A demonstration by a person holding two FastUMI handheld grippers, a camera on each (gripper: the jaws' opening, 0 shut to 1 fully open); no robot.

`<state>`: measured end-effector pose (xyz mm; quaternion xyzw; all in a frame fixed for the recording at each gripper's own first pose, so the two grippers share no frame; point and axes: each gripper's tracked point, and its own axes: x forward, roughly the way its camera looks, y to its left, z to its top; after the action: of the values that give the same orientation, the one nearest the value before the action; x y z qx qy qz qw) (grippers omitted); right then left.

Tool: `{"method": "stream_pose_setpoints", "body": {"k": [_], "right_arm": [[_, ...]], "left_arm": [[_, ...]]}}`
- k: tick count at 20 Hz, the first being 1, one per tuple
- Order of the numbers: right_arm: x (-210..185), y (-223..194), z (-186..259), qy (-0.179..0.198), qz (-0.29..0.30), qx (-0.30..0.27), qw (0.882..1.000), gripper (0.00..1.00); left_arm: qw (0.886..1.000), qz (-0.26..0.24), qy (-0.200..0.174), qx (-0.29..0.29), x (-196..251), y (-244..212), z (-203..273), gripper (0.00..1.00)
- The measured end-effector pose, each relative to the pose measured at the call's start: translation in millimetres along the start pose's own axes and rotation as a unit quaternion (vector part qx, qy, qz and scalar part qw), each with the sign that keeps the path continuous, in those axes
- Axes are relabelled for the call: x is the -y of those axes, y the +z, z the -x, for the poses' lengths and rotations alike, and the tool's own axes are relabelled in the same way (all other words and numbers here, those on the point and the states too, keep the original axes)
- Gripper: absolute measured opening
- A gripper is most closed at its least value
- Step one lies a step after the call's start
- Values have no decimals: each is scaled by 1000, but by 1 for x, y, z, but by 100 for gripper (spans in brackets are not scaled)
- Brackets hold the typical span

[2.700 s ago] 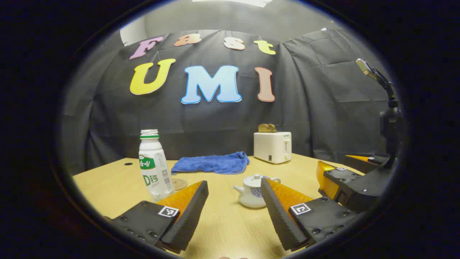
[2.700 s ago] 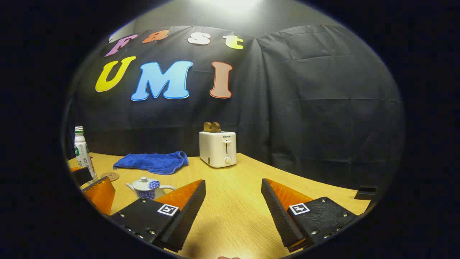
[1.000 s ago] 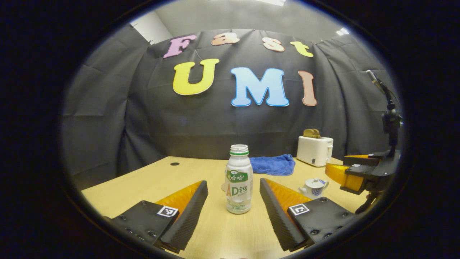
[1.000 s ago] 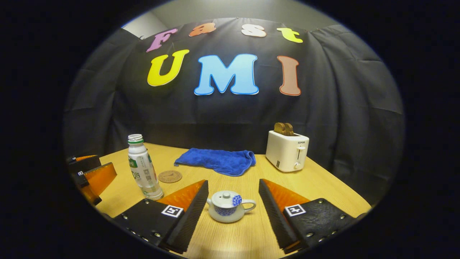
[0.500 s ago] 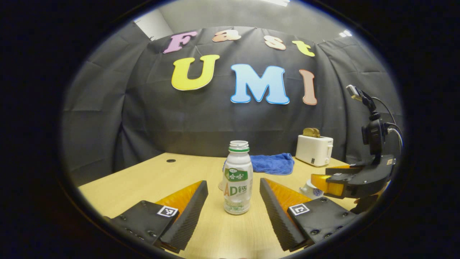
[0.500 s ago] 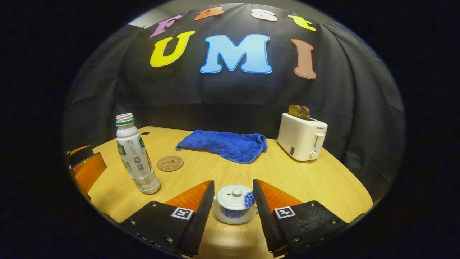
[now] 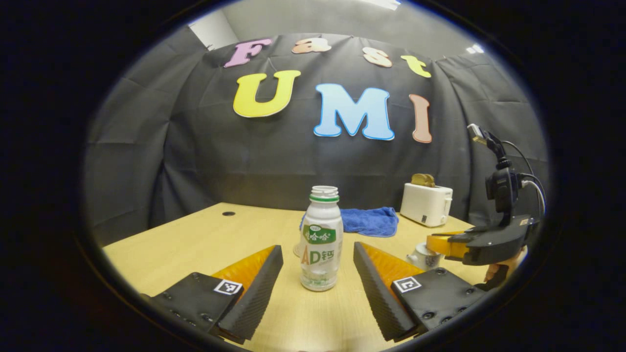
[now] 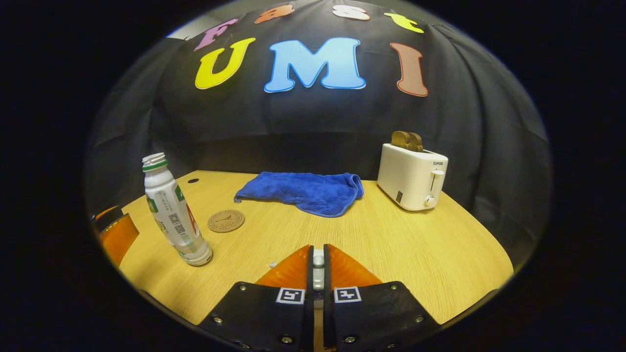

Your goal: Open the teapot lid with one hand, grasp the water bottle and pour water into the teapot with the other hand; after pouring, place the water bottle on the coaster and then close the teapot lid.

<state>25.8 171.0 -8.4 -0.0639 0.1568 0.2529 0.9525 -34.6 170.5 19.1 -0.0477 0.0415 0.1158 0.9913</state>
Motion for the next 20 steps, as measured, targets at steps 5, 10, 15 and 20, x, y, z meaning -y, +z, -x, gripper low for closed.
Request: {"method": "stream_pose_setpoints", "body": {"k": [5,10,15,20], "right_arm": [[0,2,2,5,-2,1,1000,7],[0,8,5,6,-6,11,1000,7],[3,25,14,7,-11,33,999,7],[13,40,27,2,-19,55,998,7]], "left_arm": [[1000,-1,-2,-2,0,-2,-3,100],[1000,-7,-3,-10,-2,-8,-8,100],[1000,-13,-16,-15,1,-10,-23,100],[999,-34,-13,-27,-2,-18,-48,100]]}}
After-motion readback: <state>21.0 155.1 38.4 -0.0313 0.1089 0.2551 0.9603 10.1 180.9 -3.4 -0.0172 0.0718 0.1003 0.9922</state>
